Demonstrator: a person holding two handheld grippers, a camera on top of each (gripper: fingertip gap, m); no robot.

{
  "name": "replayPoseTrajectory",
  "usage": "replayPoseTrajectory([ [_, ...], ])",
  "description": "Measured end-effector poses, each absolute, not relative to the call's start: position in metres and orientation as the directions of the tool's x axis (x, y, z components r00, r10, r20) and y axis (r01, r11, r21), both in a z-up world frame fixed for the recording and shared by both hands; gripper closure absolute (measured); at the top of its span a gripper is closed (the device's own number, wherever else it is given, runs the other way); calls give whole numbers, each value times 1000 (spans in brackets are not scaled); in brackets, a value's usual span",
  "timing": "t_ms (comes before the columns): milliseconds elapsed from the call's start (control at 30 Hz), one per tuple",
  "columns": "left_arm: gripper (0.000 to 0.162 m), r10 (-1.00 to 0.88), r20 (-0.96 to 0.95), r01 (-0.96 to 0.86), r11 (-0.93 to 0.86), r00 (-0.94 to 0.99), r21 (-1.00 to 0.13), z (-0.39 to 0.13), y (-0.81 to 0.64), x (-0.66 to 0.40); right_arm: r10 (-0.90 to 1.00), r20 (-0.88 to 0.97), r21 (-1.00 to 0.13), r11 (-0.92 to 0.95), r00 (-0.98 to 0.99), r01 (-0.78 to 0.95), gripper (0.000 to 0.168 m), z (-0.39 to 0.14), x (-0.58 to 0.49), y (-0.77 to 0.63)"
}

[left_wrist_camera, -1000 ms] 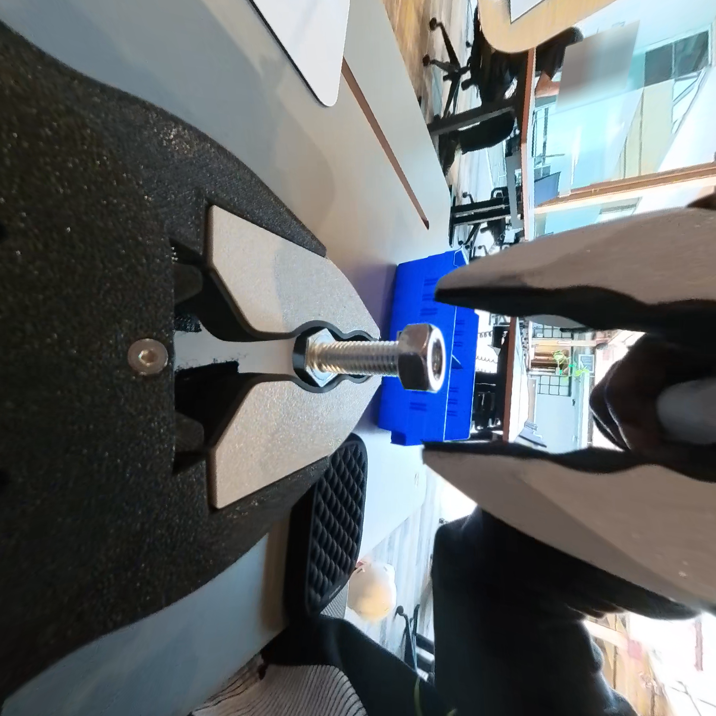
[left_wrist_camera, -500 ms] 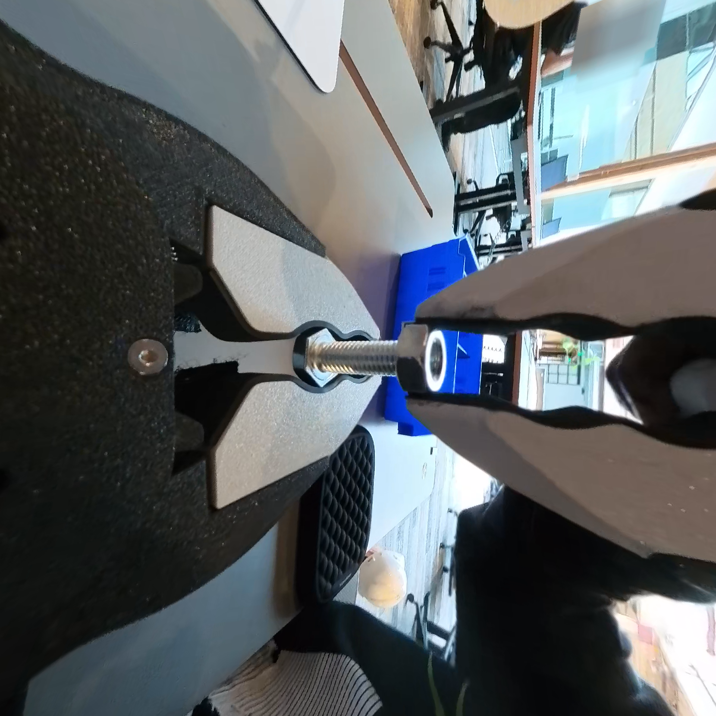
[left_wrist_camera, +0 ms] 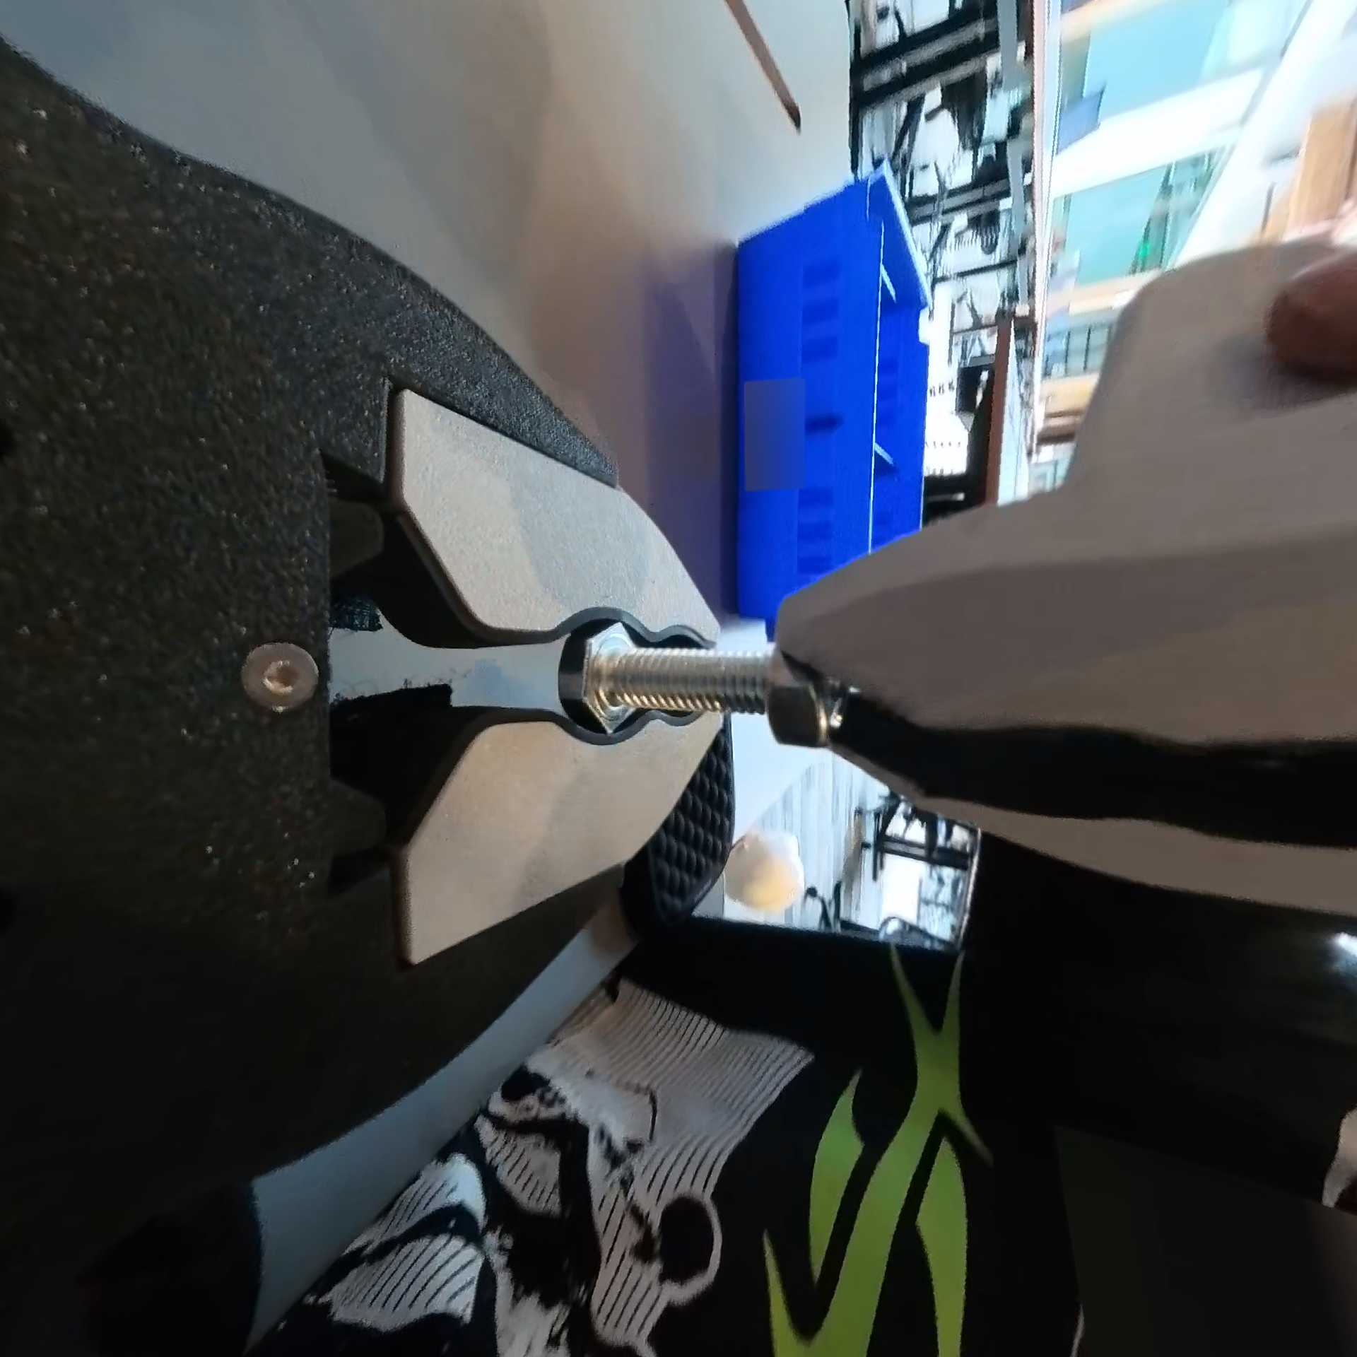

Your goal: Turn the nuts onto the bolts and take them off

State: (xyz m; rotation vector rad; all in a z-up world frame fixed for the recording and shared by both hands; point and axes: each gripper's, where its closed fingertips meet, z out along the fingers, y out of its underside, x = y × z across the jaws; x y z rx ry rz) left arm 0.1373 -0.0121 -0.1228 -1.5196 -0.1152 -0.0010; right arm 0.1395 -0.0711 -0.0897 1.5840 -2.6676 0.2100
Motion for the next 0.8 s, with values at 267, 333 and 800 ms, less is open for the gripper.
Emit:
replayPoseTrajectory([
  [267,150,-25,94,94,13,995,-995,-131,-5,150,-967,94,-84,231,-239,-969,152,-79,149,-70],
  [333,150,-18,94,94,18,995,-995,-130,-6,149,-962,104,-84,246,-254,-966,152,-72,145,-71],
  [800,150,77,47,45,32,996,-999,-126,-8,138,-489,207,-178,833,-847,-524,152,-35,44,39],
])
